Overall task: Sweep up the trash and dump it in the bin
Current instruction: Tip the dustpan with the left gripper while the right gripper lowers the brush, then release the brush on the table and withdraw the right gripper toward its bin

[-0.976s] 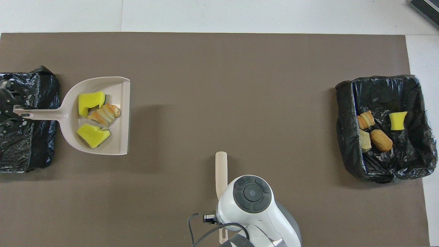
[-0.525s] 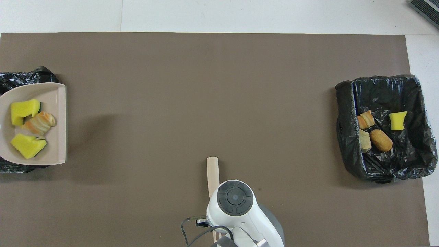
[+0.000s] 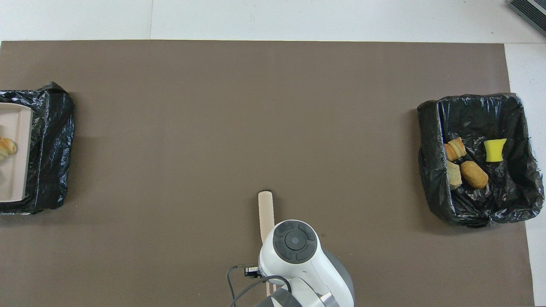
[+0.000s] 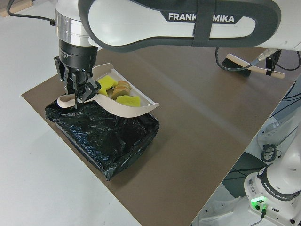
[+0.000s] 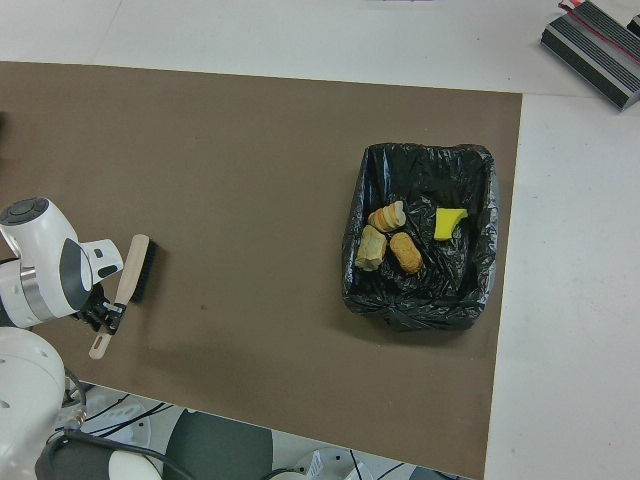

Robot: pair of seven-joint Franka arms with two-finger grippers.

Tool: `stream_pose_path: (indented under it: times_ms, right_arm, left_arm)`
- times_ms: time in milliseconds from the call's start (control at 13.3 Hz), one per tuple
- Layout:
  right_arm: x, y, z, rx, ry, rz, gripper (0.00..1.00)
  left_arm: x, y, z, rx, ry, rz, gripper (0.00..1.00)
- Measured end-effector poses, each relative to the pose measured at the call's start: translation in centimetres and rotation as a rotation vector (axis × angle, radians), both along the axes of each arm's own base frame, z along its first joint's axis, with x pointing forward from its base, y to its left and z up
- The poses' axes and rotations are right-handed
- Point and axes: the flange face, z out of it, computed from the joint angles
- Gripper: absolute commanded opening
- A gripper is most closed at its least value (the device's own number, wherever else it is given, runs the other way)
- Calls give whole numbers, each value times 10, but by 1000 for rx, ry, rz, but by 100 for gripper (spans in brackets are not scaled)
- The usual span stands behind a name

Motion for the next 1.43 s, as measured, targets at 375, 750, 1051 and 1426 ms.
stream_pose_path:
  times_ms: [375,750,1051,1426]
  right_arm:
    - [8,0,0,6,-5,-7,100]
    - [63,-23,20,-3,-111,-36,100]
    - [130,-59,53,10,-263,-107,100]
    - [197,-124,94,-20,-395,-151,100]
  left_arm:
    - [9,-2,-18,294,30,75,0]
    - [13,-54,-18,554,31,24,0]
    - [10,-67,21,735,15,-43,0]
    - [-1,-86,60,795,-23,-49,0]
